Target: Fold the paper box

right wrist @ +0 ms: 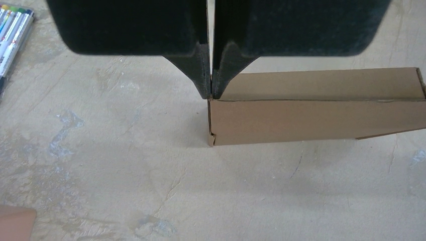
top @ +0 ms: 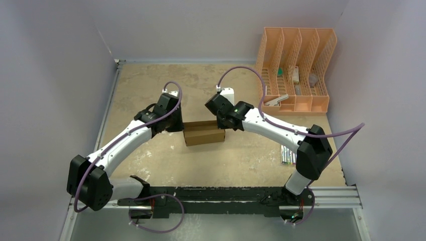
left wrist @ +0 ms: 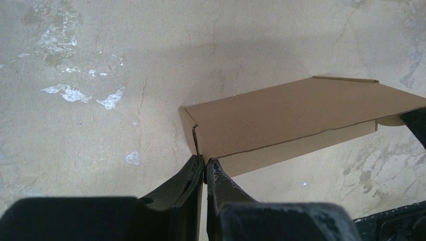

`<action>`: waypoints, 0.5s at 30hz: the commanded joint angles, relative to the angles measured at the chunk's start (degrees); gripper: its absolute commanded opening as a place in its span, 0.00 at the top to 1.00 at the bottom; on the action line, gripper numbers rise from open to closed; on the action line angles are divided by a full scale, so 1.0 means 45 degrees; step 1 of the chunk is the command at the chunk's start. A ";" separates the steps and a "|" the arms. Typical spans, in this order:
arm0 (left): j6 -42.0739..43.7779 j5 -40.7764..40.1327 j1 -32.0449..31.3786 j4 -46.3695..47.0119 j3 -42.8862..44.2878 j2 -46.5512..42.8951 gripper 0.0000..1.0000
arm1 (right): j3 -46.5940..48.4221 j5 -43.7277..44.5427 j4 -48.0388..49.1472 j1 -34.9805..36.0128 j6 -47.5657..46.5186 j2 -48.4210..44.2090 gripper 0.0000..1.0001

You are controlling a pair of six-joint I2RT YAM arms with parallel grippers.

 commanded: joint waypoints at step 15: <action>-0.0165 -0.0534 -0.0108 0.0269 -0.0541 -0.0329 0.94 | -0.1290 0.0575 0.0710 0.0395 -0.0152 -0.0401 1.00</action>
